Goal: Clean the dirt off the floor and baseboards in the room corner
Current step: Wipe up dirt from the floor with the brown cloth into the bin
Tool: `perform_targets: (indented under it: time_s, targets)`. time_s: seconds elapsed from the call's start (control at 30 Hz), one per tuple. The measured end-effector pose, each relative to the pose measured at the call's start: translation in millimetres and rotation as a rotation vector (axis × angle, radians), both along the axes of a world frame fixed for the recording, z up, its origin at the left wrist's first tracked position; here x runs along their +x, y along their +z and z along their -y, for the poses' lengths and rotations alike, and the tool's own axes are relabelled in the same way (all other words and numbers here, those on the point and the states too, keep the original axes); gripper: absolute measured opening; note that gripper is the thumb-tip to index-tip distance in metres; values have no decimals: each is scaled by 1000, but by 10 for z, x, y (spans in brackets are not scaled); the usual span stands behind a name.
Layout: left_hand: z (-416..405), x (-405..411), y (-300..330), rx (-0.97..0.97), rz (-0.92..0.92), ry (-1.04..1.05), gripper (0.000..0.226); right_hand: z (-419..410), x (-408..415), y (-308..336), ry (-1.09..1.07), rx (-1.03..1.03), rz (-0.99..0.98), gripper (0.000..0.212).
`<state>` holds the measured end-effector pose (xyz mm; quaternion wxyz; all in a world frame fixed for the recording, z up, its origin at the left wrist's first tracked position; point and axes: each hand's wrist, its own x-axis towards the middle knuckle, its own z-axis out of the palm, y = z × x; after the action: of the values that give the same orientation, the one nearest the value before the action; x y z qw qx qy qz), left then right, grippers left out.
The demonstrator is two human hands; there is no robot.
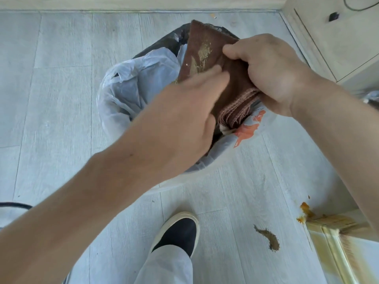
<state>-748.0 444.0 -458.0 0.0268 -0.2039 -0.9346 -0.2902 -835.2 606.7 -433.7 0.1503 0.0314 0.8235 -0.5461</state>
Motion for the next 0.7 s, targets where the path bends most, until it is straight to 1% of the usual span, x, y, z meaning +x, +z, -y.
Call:
perform_targets:
  time_s: [0.03,0.07,0.1,0.13,0.17,0.2,0.23,0.27,0.3,0.33,0.37,0.4,0.47,0.5,0.53,0.57,0.63,0.67,0.7]
  targets:
    - [-21,1,-58,-69,77,-29,60,-12,-1,-10,3,9,-11,11]
    - [-3,8,-92,-131,141,-9,57,-24,-1,-18,9,19,-18,12]
    - [39,0,-94,-178,154,30,49,-40,4,-28,9,27,-27,13]
    - [81,-8,-81,-169,114,69,45,-60,11,-43,4,35,-32,16]
    - [105,-16,-75,-121,52,92,46,-74,15,-51,-3,40,-33,18]
    - [89,-22,-51,-63,11,71,51,-84,14,-53,-14,41,-35,18]
    - [45,-28,-27,-56,-11,29,60,-90,23,-45,-25,39,-38,19]
    - [-3,-35,-50,-102,-1,-22,65,-95,34,-35,-31,36,-44,20]
    - [-46,-24,-89,-189,61,-39,65,-101,41,-26,-33,38,-56,22]
    - [-44,-14,-120,-263,111,-28,60,-112,44,-18,-33,47,-73,26]
    - [-15,-11,-125,-303,100,-3,56,-130,58,-13,-32,59,-91,31]
    - [6,-9,-94,-296,50,34,53,-147,72,-11,-34,74,-104,36]
    - [15,-26,-4,-111,-77,79,47,-154,93,1,-20,96,-131,42]
    - [-27,-40,42,-62,-110,66,53,-145,99,11,-3,103,-148,42]
    - [-64,-71,40,-93,-120,24,61,-132,107,20,15,114,-166,40]
    - [-84,-89,0,-158,-72,6,64,-117,113,28,26,136,-187,40]
    - [-7,-91,-67,-297,44,85,57,-114,116,39,35,193,-234,43]
    - [54,-89,-55,-304,43,131,53,-124,115,40,40,221,-252,43]
    - [99,-81,-16,-274,-21,160,51,-126,115,42,50,243,-261,42]
